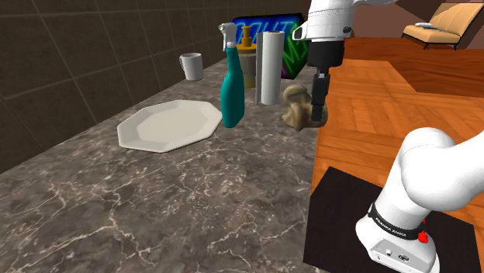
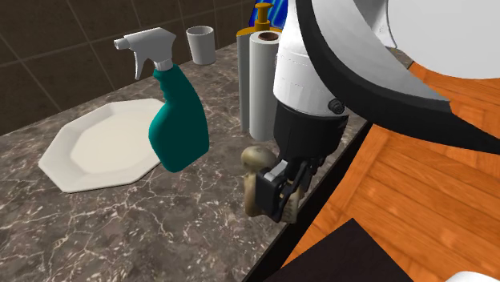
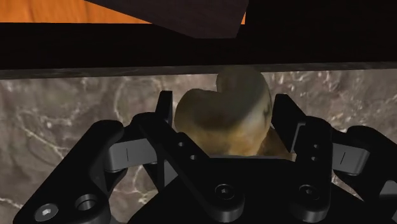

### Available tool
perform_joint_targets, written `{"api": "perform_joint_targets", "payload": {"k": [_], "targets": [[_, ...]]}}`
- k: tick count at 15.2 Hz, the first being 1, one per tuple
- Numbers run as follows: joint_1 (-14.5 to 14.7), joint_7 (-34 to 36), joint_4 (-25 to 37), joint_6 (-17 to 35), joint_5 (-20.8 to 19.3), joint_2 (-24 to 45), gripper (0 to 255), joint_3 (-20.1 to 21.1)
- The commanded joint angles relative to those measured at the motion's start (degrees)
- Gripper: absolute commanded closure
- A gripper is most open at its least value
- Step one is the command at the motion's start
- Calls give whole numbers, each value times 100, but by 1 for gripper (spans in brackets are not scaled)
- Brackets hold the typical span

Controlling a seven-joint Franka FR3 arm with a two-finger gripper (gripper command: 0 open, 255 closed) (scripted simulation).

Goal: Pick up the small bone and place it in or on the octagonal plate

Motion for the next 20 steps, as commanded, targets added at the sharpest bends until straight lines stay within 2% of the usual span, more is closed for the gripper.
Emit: {"api": "perform_joint_targets", "payload": {"k": [1, 13, 14, 20], "targets": [[-5, 17, 161, -132, -18, 40, 255, -14], [-6, 144, 1348, -932, -51, 419, 255, -74], [-6, 145, 1357, -939, -51, 422, 255, -75], [15, 488, 2104, -438, 92, 1599, 255, 318]]}}
